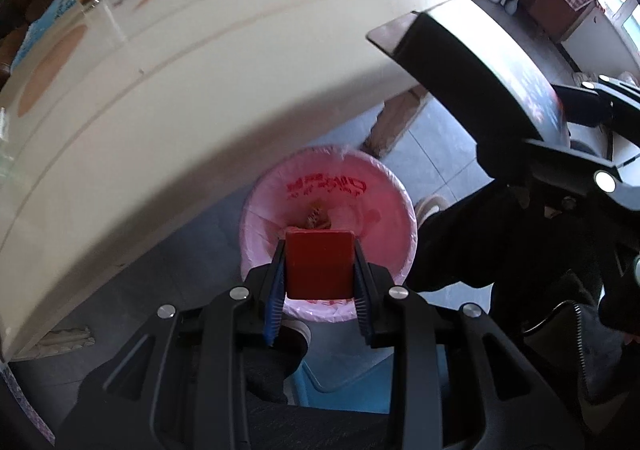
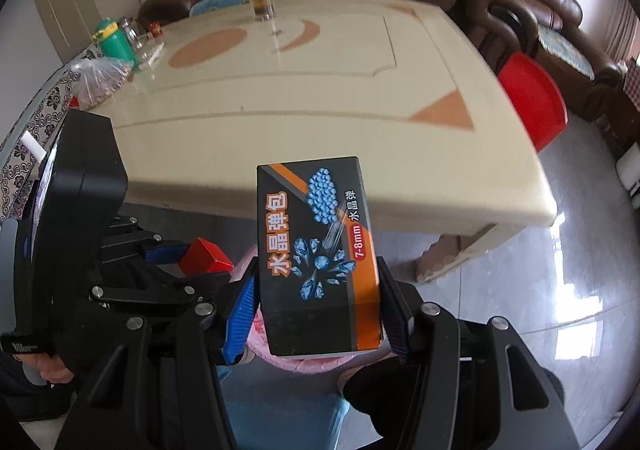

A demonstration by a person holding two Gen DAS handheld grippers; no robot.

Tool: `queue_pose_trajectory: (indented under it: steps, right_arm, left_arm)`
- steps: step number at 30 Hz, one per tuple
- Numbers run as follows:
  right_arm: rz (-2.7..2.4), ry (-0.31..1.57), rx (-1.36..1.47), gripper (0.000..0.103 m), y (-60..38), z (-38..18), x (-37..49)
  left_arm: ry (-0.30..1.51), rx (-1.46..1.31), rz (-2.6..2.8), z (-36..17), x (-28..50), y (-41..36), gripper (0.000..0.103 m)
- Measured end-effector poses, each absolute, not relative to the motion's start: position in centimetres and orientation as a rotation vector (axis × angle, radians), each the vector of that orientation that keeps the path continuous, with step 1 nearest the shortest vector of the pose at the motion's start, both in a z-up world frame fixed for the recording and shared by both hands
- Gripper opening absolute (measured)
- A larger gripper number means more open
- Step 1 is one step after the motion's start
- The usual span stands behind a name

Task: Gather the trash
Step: 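Carry the red cube and box over the pink bin with both tools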

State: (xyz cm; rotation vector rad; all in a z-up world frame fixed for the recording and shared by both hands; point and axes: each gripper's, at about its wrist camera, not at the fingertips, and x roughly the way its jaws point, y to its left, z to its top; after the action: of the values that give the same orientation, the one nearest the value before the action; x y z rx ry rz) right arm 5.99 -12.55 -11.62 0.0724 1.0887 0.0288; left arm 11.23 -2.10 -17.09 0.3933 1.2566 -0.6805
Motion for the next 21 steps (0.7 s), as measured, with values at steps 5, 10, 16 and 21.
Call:
queue_pose_trajectory:
  steps: [5,10,16,21]
  right_arm:
    - [0.03,1.147,0.09,0.053,-13.0,-14.5,6.6]
    - [0.032,1.195,0.116,0.053,-13.6,-17.1,7.1]
    - [0.024,1.286,0.139,0.053,-14.2,-21.8,7.7]
    - [0.03,1.35,0.148,0.053,-14.2,-24.9,8.5]
  left_arm:
    - [1.302,0.417,-0.678,-20.3,10.9,-2.8,0.03]
    - [1.346,0.401,-0.687,-22.7,10.9,-3.2,0.03]
    - [1.408,0.41,-0.674,-26.3,11.1,-3.6,0.03]
    - [1.47,0.413,-0.688,-29.4,11.1,-4.0,0.03]
